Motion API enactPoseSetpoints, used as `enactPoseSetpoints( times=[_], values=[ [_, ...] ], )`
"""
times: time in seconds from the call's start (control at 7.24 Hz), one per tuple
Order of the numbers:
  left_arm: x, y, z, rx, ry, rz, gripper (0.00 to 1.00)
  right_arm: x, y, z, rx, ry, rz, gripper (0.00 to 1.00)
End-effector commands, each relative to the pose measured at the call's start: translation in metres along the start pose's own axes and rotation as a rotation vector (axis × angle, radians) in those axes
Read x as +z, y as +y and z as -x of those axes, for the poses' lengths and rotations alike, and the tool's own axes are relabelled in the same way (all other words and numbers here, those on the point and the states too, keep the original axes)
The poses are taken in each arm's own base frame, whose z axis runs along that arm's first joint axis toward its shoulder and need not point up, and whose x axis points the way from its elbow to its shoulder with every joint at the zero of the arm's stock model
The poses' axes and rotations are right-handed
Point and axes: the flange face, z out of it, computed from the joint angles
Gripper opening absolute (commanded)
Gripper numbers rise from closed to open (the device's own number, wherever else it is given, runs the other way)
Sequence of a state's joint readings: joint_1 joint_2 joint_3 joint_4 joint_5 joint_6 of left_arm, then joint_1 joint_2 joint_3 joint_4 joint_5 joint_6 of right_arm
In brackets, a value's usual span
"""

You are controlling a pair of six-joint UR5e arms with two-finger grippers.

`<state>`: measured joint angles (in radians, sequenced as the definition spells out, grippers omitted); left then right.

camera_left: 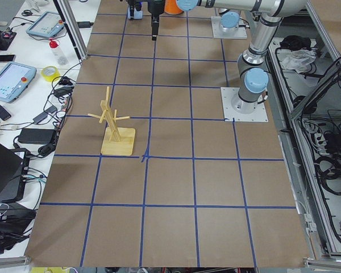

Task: Flip cup
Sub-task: 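Carry the cup with the right gripper toward the table centre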

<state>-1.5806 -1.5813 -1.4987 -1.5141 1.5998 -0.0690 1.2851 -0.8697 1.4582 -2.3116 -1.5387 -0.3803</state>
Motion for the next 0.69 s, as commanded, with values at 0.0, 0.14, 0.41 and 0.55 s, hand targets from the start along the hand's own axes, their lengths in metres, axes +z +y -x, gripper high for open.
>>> enactPoseSetpoints(
  times=[0.0,0.14,0.41,0.55],
  values=[
    [-0.001,0.0,0.001,-0.001,-0.002,-0.001,1.0,-0.017,0.0,0.004,-0.025,0.0,-0.014,0.25],
    [0.0,0.0,0.0,-0.001,0.0,0.0,1.0,-0.035,-0.001,0.013,-0.036,-0.024,-0.022,0.24],
    [0.0,0.0,0.0,0.001,-0.002,0.0,1.0,-0.064,-0.002,0.045,-0.168,-0.073,-0.022,0.2],
    [0.0,0.0,0.0,0.001,0.0,0.0,1.0,-0.069,-0.001,0.066,-0.217,-0.08,-0.016,0.18]
  ],
)
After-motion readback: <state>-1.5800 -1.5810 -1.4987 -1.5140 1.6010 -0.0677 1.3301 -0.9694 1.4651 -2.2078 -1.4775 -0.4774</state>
